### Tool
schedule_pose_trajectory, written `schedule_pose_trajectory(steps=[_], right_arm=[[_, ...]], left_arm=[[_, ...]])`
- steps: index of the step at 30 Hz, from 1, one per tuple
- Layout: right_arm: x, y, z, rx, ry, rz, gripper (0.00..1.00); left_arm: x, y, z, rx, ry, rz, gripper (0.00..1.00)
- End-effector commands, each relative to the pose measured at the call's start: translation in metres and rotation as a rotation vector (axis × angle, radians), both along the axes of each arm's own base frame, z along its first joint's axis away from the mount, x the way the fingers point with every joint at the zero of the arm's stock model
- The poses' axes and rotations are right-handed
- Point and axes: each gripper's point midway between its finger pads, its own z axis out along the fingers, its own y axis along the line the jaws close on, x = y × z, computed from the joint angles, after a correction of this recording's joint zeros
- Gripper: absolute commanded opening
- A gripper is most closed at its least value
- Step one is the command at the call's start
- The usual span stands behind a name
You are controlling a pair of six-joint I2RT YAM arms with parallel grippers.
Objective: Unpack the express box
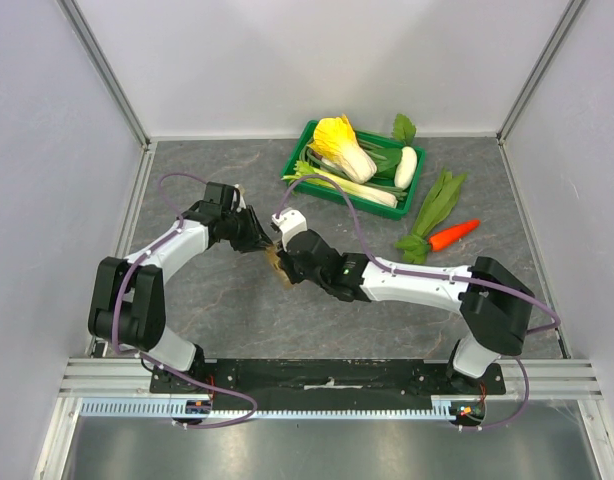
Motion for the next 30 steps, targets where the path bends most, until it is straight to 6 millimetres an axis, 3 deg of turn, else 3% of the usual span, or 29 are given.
schedule_pose_trajectory(steps=[1, 18, 30], right_arm=[[-0.017, -0.016, -0.011, -0.069, 0.048, 0.013, 0.00], [-0.034, -0.030, -0.006, -0.143, 0.092, 0.069, 0.00], [-0.037, -0.017, -0.038, -0.212, 0.152, 0.120, 0.00]], left_arm=[[-0.015, 0.027, -0.042, 0.168, 0.093, 0.014, 0.35], [-0.009, 0.030, -0.043, 0.189, 0.088, 0.016, 0.34], [-0.011, 0.029, -0.044, 0.186, 0.090, 0.013, 0.34]])
